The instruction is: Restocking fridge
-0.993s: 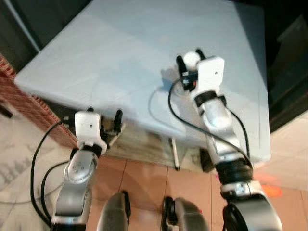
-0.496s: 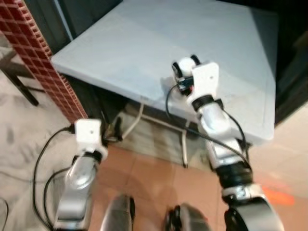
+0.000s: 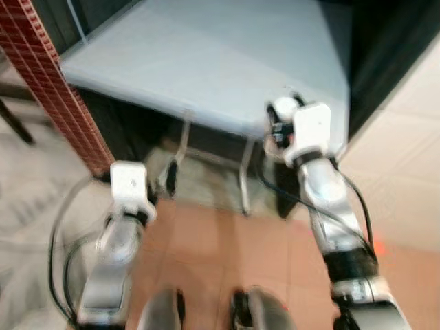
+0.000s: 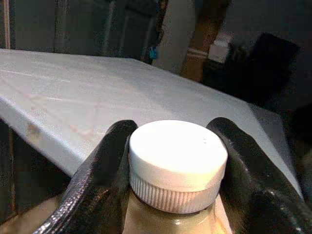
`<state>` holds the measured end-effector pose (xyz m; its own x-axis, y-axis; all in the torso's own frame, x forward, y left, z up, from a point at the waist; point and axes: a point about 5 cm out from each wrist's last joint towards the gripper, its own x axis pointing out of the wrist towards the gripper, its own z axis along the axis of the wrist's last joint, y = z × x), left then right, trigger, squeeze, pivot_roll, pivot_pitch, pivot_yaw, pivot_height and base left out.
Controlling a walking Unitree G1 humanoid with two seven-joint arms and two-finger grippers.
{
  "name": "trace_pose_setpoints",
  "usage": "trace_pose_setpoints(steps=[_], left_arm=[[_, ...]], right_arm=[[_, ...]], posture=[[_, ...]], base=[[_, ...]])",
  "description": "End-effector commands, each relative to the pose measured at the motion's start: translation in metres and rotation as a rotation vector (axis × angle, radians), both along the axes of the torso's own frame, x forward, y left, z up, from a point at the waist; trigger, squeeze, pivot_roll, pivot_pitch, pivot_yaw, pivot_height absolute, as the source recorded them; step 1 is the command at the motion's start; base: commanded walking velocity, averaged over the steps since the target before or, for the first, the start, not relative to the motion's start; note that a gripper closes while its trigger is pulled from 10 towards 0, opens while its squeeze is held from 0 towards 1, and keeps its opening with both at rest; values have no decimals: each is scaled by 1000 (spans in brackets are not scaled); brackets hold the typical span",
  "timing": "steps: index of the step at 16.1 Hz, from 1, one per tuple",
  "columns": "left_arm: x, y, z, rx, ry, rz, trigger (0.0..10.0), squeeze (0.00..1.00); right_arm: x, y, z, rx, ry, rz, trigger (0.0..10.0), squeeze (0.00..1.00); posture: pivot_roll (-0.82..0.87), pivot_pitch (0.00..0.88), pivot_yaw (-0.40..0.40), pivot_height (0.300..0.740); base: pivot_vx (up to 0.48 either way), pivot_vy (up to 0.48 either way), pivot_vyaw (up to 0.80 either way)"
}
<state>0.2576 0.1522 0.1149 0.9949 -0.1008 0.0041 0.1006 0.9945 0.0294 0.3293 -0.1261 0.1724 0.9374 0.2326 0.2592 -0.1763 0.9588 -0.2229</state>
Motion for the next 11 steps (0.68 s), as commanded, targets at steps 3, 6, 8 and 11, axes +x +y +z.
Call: trace_pose_setpoints(steps=[3, 6, 8, 11], left_arm=[[-1, 1, 1, 7, -3, 7, 10000, 0], [-2, 1, 1, 8, -3, 7, 10000, 0], [-3, 1, 1, 6, -3, 15, 10000, 0], [-3, 6, 3, 11, -10, 61, 10000, 0]], right_arm=[[-11, 3, 5, -32, -47, 31, 10000, 0], [-19, 3, -8, -47, -10, 29, 10000, 0], [-21, 5, -11, -46, 4, 31, 10000, 0], [-21, 10, -12, -47, 11, 42, 10000, 0]], posture=[[43, 117, -12, 740], [44, 119, -10, 740], [50, 122, -9, 740], [57, 130, -7, 740]], base=[[-182, 0, 0], [0, 0, 800], [0, 0, 800], [0, 0, 800]])
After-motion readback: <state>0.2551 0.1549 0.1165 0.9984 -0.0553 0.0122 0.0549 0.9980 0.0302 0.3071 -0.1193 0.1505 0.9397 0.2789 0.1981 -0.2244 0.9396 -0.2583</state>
